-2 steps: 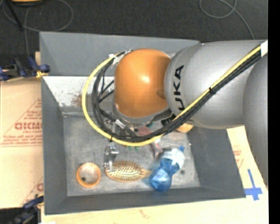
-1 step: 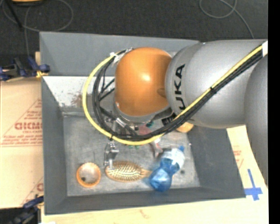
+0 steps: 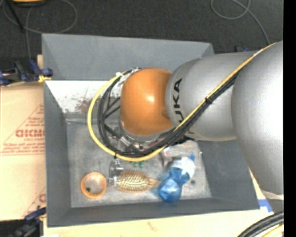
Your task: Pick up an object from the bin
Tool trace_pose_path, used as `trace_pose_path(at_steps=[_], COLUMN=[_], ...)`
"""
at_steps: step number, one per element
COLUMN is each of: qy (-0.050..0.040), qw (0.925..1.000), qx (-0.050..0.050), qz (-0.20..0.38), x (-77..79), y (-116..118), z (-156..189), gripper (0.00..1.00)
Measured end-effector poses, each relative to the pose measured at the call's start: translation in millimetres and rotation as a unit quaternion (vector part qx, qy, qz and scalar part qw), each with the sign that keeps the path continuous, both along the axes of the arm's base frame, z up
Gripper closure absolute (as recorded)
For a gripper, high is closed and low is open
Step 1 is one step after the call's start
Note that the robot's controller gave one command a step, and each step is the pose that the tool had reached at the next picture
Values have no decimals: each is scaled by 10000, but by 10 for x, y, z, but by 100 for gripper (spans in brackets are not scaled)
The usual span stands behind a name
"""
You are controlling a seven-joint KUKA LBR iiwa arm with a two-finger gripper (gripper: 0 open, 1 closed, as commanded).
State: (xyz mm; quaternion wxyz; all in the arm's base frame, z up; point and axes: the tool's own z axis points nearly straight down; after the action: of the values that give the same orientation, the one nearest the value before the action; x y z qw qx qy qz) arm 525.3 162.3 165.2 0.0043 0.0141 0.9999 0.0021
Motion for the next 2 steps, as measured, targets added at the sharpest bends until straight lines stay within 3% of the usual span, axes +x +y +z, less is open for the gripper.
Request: trace_pose_path(at_steps=[1, 2], qy=[-5, 14], qw=[9974, 9974], qx=[-9, -5], qz=[725, 722], x=[120, 106], y=[-209, -203], z=[-920, -933], gripper=[100, 0])
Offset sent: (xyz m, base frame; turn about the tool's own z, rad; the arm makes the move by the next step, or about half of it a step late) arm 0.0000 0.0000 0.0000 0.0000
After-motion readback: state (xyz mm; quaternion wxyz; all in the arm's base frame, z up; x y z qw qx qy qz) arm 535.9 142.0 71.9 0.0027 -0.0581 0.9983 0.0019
